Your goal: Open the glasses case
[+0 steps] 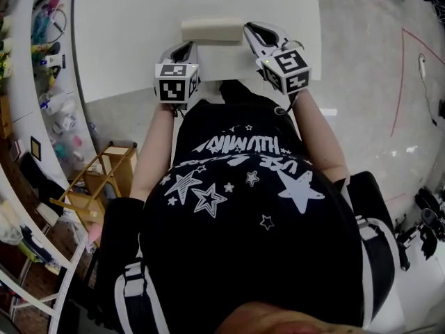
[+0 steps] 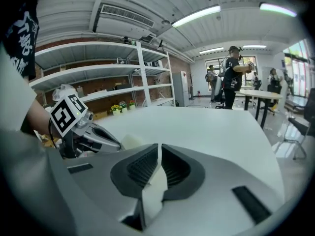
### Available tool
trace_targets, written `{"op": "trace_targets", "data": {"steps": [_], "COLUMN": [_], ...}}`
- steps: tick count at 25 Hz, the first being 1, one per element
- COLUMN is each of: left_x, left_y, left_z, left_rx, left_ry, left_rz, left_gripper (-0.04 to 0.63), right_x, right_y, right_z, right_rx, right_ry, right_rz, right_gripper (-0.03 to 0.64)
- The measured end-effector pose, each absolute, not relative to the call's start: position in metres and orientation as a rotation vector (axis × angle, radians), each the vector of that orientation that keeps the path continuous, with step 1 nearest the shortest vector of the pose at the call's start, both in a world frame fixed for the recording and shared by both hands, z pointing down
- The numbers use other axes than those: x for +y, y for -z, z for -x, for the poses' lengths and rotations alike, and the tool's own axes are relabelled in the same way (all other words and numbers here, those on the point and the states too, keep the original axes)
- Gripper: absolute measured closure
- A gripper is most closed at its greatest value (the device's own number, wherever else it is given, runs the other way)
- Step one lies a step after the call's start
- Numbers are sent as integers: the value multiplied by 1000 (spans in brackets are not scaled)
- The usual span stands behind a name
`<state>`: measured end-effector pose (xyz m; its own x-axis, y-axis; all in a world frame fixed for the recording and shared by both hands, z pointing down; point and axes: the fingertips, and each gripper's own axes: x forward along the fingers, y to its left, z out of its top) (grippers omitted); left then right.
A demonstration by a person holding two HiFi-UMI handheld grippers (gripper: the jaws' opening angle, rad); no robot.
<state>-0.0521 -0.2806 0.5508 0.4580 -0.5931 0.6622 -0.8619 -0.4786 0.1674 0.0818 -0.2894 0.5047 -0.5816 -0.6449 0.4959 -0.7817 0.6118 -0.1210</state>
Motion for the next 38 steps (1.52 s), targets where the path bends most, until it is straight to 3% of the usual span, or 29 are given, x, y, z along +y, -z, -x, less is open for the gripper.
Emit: {"op": "trace_targets", "data": {"steps": [8, 15, 18, 24, 38], "left_x": [-285, -284, -284, -284, -282], "left_y": [-556, -557, -557, -556, -558], "left_z": [52, 52, 51, 51, 50], "left_rx": [-1225, -1219, -1222, -1225, -1250], "left_ry": [-713, -714, -715, -710, -700], "left_rz": [-2173, -2157, -2146, -2128, -2094], "left_gripper": [583, 583, 583, 583, 583], "right_x": [-289, -281, -280, -286, -288], "right_y": [-518, -528, -538, -545, -559], "right_z": [-74, -54, -48, -42, -44], "right_rx": [-2394, -2378, -2353, -2320, -2243], "right_ry": [-357, -155, -122, -48, 136], "right_rz": [-962, -709, -623, -580, -481], "right_gripper": [598, 373, 333, 307, 318]}}
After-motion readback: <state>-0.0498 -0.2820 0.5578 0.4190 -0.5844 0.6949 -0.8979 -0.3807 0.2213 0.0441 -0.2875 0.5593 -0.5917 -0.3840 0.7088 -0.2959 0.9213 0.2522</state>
